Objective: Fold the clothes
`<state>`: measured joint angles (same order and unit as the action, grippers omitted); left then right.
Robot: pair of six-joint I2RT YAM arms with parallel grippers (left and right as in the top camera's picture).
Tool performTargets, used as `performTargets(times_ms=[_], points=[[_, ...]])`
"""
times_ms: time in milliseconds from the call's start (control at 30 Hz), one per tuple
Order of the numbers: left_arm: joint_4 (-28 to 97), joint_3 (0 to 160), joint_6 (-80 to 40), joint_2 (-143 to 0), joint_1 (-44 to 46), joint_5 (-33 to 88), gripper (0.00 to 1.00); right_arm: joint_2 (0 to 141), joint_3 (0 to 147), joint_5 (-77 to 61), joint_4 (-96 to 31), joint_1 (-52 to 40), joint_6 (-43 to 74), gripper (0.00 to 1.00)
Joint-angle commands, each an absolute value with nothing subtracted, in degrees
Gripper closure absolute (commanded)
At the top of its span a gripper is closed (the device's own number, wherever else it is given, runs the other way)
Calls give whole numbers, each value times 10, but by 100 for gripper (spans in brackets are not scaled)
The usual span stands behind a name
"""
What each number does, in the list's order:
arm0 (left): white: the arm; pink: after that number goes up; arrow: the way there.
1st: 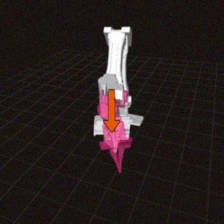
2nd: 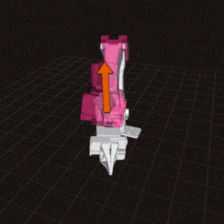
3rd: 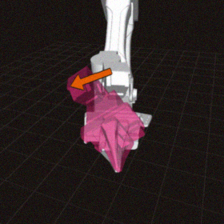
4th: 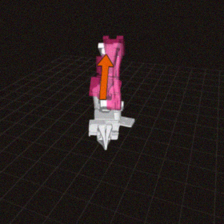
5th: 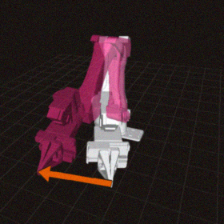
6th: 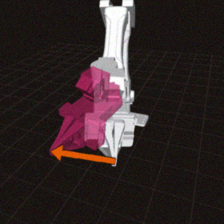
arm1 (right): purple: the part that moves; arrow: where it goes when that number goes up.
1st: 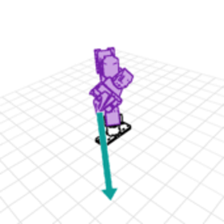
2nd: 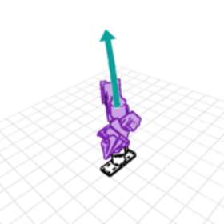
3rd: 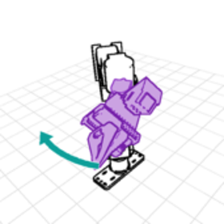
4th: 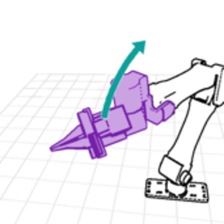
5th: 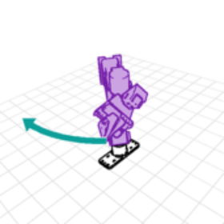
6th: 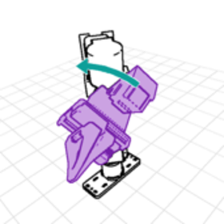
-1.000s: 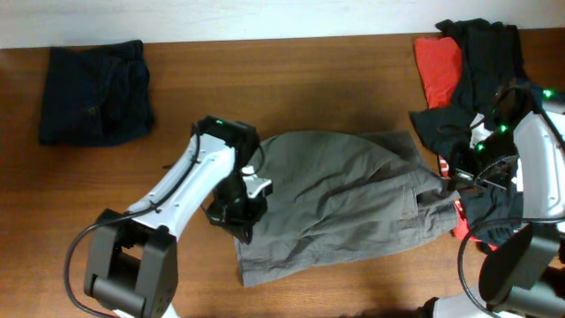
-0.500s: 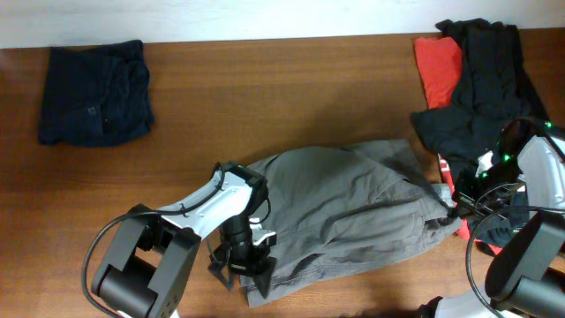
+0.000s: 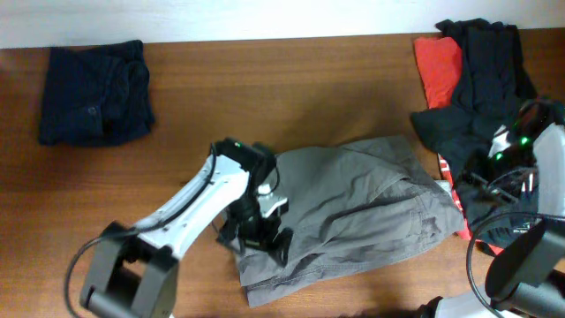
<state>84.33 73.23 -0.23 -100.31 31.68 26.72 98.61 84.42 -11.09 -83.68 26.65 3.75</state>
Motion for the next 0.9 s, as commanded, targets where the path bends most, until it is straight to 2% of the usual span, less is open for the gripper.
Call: performTargets(times_ms=[0, 133, 267, 333, 400, 533, 633, 700, 833, 867], points=[[844, 790, -24, -970, 309, 222, 1, 968, 897, -130, -855, 259, 17, 44], [797, 841, -44, -966, 288, 169, 1, 969, 904, -144, -860, 216, 2, 43], [704, 854, -52, -966, 244, 168, 1, 969, 875, -144, -830, 145, 8, 44], [665, 854, -52, -966, 214, 168, 1, 969, 835, -143, -794, 106, 34, 39], [648, 854, -52, -966, 197, 169, 1, 969, 795, -138, -762, 86, 51, 39], [630, 854, -52, -966, 170, 167, 1, 969, 706, -121, -687, 63, 83, 40], [624, 854, -52, -966, 157, 167, 1, 969, 651, -120, -652, 63, 96, 49], [623, 854, -52, -966, 154, 167, 1, 969, 626, -115, -644, 63, 97, 51], [623, 854, -52, -966, 153, 167, 1, 969, 580, -111, -625, 63, 102, 50], [623, 854, -51, -966, 153, 167, 1, 969, 567, -111, -614, 63, 102, 47]])
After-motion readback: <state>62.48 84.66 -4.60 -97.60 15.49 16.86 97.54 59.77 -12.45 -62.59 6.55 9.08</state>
